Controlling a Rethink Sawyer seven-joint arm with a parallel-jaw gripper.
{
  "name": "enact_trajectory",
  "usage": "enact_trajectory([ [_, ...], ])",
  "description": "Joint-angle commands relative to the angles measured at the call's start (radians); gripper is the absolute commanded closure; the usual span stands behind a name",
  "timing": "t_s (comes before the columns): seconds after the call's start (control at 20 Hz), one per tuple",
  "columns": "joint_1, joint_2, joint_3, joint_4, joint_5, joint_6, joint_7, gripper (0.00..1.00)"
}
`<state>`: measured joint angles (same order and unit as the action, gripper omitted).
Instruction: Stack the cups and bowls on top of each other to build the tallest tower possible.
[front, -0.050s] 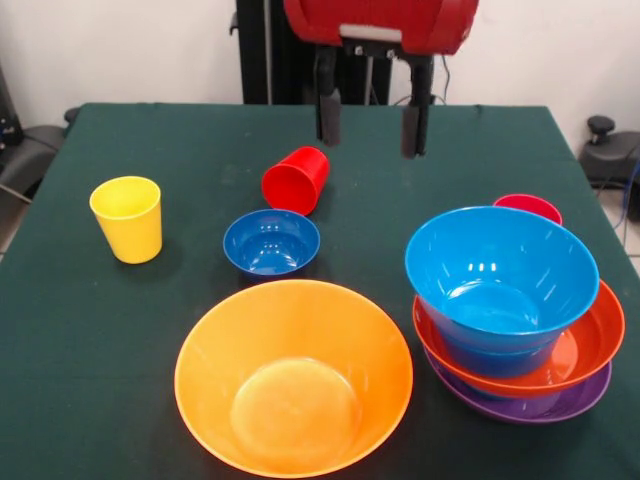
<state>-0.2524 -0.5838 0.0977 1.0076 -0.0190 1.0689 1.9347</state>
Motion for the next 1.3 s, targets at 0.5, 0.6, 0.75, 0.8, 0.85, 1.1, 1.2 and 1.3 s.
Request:
enact_trajectory([
  [0.5, -0.235, -0.333, 0.107, 0.517, -0.071, -0.056, -0.518, 0.0],
  [0.6, -0.282, -0.409, 0.104, 0.636, -0.062, -0.128, -0.53, 0.0],
  [0.75, -0.317, -0.503, 0.087, 0.75, -0.058, -0.161, -0.522, 0.0],
  [0.8, -0.327, -0.523, 0.094, 0.77, -0.058, -0.164, -0.52, 0.0],
  [0.85, -0.329, -0.539, 0.094, 0.785, -0.06, -0.156, -0.512, 0.0],
  [1.1, -0.368, -0.543, 0.137, 0.846, -0.068, -0.29, -0.448, 0.0],
  [1.2, -0.377, -0.504, 0.146, 0.844, -0.096, -0.322, -0.405, 0.0],
  [1.3, -0.38, -0.474, 0.146, 0.844, -0.111, -0.356, -0.365, 0.0],
])
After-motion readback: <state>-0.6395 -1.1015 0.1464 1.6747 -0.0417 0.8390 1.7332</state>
